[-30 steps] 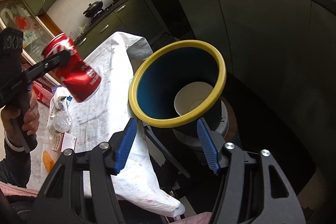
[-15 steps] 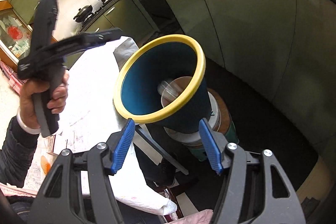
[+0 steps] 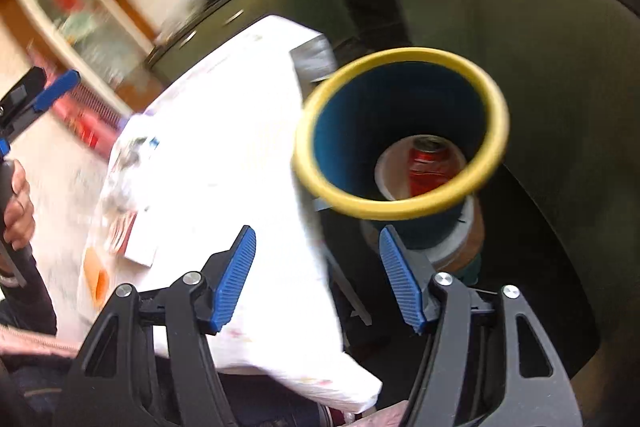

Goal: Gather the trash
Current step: 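Grasp the red-and-white milk carton with the right gripper and lift it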

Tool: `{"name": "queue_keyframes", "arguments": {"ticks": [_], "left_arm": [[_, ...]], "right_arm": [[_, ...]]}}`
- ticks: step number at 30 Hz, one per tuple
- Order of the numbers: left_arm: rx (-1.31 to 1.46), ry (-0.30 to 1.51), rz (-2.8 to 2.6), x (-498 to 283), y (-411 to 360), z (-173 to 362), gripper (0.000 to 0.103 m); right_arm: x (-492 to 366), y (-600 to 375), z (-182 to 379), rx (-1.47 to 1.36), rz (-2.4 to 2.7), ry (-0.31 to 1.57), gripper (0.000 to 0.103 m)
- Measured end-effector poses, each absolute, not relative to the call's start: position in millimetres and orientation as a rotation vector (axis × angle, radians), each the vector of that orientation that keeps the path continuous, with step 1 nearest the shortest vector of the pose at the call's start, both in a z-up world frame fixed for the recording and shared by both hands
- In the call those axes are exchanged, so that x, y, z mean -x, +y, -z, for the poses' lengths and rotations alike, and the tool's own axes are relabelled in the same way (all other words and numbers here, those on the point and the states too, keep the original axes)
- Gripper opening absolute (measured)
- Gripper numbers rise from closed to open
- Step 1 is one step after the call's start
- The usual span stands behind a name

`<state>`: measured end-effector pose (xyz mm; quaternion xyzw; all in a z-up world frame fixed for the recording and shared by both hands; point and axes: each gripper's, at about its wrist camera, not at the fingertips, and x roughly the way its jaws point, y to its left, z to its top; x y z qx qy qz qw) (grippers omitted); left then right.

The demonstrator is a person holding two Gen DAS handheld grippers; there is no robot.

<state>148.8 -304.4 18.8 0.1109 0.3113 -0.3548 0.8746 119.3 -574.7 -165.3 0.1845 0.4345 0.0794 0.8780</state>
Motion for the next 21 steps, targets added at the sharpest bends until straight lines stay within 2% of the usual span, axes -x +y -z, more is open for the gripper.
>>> {"name": "queue_keyframes", "arguments": {"ticks": [9, 14, 21], "left_arm": [[-0.142, 0.667, 0.538, -116.7, -162.0, -15.7, 0.095], [-0.124, 0.677, 0.482, -93.7, -106.7, 0.4, 0.096], [-0.085, 0.672, 0.429, -70.9, -71.6, 8.3, 0.096]], "right_arm": [[-147.3, -454.8, 156.7, -0.032, -0.489, 1.019, 0.065], [-157.4, -391.8, 145.9, 0.249, -0.732, 0.971, 0.072], [-183.9, -341.1, 157.6, 0.560, -0.885, 0.979, 0.074]]}}
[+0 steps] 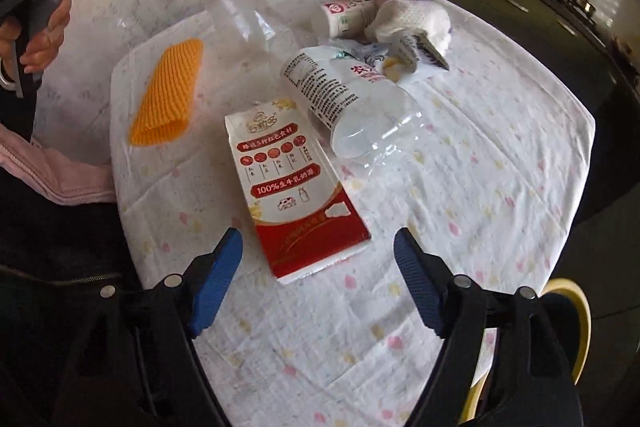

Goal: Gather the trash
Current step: 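Grasp the red-and-white milk carton with the right gripper and lift it, then drop the milk carton into the bin by opening the right gripper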

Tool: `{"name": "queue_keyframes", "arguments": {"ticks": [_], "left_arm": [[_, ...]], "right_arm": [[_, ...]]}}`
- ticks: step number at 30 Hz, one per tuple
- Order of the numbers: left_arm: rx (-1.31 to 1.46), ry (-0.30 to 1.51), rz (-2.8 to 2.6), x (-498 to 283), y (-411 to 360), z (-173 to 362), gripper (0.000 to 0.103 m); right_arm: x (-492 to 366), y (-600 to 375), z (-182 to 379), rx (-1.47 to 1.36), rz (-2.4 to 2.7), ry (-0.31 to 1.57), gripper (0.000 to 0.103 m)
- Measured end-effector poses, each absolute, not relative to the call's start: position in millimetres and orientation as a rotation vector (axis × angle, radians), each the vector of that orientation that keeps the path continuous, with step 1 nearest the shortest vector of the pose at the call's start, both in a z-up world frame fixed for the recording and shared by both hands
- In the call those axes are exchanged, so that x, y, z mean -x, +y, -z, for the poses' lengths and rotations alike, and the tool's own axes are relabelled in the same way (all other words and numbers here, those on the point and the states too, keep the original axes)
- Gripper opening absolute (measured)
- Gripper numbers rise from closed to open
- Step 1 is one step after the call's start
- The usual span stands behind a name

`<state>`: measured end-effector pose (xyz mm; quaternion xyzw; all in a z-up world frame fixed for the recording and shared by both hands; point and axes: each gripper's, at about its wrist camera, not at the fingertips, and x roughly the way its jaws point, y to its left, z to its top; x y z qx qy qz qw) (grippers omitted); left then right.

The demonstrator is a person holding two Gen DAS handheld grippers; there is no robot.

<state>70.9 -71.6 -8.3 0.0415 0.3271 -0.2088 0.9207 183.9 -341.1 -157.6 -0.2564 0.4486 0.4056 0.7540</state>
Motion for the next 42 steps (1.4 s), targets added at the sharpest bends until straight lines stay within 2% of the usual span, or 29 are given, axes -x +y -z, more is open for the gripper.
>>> {"name": "queue_keyframes", "arguments": {"ticks": [7, 10, 15, 17, 28, 33, 37, 42], "left_arm": [[-0.066, 0.670, 0.409, -67.6, -62.1, 9.8, 0.097], [-0.064, 0.681, 0.409, -70.2, -63.2, 13.6, 0.097], [-0.065, 0.694, 0.418, -72.7, -66.0, 20.1, 0.097], [-0.064, 0.695, 0.420, -73.3, -67.3, 21.6, 0.097], [-0.076, 0.698, 0.432, -72.7, -71.5, 26.0, 0.097], [-0.088, 0.697, 0.448, -72.2, -77.6, 26.0, 0.097], [-0.095, 0.698, 0.460, -72.6, -81.6, 26.6, 0.097], [-0.101, 0.703, 0.469, -75.4, -86.8, 27.3, 0.097]], "right_arm": [[-201.7, -322.4, 166.9, 0.583, -1.002, 1.014, 0.074], [-200.0, -314.6, 168.2, 0.581, -1.017, 1.013, 0.059], [-191.1, -310.5, 176.3, 0.577, -1.014, 1.027, 0.058], [-188.6, -310.0, 179.3, 0.570, -0.994, 1.020, 0.052], [-148.9, -331.6, 164.5, 0.418, -0.994, 0.965, 0.050], [-137.8, -366.4, 144.0, 0.329, -0.921, 0.915, 0.050], [-155.9, -426.4, 127.5, 0.266, -0.665, 0.887, 0.050], [-202.4, -511.6, 135.5, 0.169, -0.331, 0.997, 0.050]]}}
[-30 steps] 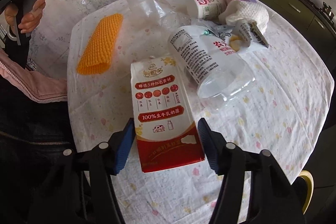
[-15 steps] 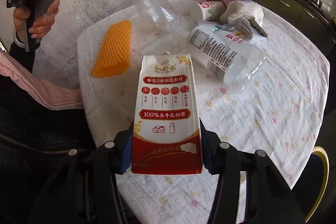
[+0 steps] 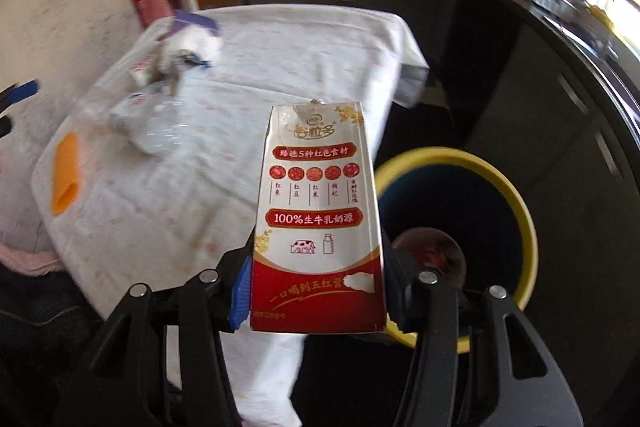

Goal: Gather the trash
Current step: 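Drop the milk carton into the bin by opening the right gripper, then grasp the clear plastic cup with the left gripper and lift it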

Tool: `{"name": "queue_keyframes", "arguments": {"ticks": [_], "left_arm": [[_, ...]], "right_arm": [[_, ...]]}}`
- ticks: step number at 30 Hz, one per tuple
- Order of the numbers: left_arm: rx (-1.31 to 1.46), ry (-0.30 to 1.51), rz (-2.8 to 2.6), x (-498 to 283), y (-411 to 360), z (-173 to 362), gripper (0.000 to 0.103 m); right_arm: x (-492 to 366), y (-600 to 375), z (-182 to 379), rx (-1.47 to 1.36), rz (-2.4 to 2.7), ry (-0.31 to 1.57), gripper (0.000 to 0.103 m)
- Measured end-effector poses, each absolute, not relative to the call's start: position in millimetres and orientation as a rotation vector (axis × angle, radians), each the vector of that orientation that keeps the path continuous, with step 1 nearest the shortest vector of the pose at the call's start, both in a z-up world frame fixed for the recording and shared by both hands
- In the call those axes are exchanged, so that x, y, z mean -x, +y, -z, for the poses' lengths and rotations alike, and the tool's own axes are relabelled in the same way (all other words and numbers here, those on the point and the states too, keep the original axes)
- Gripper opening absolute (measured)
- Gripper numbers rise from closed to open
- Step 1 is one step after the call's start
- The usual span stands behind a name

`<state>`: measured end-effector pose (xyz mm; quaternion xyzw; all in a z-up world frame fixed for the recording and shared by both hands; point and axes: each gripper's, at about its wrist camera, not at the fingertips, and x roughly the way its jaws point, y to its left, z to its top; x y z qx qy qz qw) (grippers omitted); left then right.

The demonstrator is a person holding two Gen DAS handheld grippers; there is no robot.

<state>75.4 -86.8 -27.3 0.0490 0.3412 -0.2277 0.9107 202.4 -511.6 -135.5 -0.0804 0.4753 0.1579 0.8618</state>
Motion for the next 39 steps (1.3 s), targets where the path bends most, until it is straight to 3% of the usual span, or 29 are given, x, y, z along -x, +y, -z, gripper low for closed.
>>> {"name": "queue_keyframes", "arguments": {"ticks": [10, 12, 13, 29, 39], "left_arm": [[-0.106, 0.726, 0.469, -80.4, -89.4, 34.2, 0.097], [-0.107, 0.730, 0.467, -82.2, -88.9, 35.4, 0.097], [-0.107, 0.732, 0.467, -82.8, -88.7, 36.4, 0.097], [-0.097, 0.771, 0.367, -89.9, -60.5, 53.6, 0.098], [0.003, 0.839, 0.312, -128.2, -21.8, 78.8, 0.098]], "right_arm": [[-270.2, -588.0, 213.9, 0.045, -0.037, 1.237, 0.050], [-274.9, -595.9, 220.9, 0.020, -0.002, 1.237, 0.057], [-275.1, -598.9, 222.1, 0.008, 0.016, 1.235, 0.065], [-190.5, -561.3, 158.3, -0.154, -0.072, 0.987, 0.069], [-177.2, -528.1, 151.7, -0.130, -0.147, 0.966, 0.069]]}}
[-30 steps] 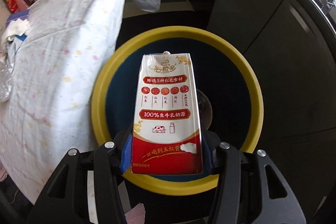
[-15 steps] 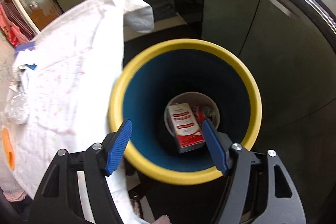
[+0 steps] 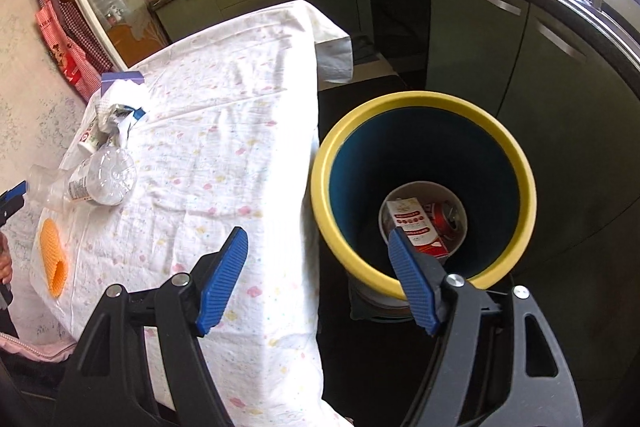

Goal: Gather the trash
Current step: 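Grasp the clear plastic cup with the left gripper and lift it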

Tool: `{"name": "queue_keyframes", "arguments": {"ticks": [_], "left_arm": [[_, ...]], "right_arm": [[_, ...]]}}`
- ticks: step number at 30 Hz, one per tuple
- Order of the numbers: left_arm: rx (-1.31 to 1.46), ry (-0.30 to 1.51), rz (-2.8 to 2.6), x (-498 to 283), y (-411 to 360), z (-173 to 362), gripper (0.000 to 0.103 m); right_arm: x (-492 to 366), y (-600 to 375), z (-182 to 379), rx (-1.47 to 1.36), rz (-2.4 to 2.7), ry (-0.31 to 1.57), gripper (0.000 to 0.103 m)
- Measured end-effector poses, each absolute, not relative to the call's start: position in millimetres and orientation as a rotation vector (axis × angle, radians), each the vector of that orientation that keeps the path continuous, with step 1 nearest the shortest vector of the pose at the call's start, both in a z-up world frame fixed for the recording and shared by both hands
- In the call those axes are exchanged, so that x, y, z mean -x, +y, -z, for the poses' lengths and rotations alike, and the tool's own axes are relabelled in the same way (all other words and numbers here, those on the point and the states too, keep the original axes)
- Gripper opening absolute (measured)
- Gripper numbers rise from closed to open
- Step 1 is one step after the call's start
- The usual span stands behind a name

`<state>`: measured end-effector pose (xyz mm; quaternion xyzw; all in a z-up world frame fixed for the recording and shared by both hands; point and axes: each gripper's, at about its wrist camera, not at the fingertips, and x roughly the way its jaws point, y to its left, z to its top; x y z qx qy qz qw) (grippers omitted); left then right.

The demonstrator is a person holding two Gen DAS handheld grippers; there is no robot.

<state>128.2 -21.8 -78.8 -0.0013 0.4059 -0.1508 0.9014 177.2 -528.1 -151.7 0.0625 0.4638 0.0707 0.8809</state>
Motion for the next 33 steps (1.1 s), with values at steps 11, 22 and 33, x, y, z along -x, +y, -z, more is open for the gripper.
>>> {"name": "queue_keyframes", "arguments": {"ticks": [11, 22, 33], "left_arm": [[0.066, 0.876, 0.377, -159.9, -10.3, 97.2, 0.098], [0.084, 0.892, 0.412, -169.0, -13.6, 108.3, 0.073], [0.046, 0.831, 0.404, -153.7, -15.9, 84.1, 0.065]], "right_arm": [[-192.4, -510.8, 170.8, -0.138, -0.189, 1.009, 0.069], [-194.9, -502.6, 171.7, -0.137, -0.209, 1.018, 0.069], [-189.1, -497.0, 165.3, -0.132, -0.229, 1.001, 0.069]]}}
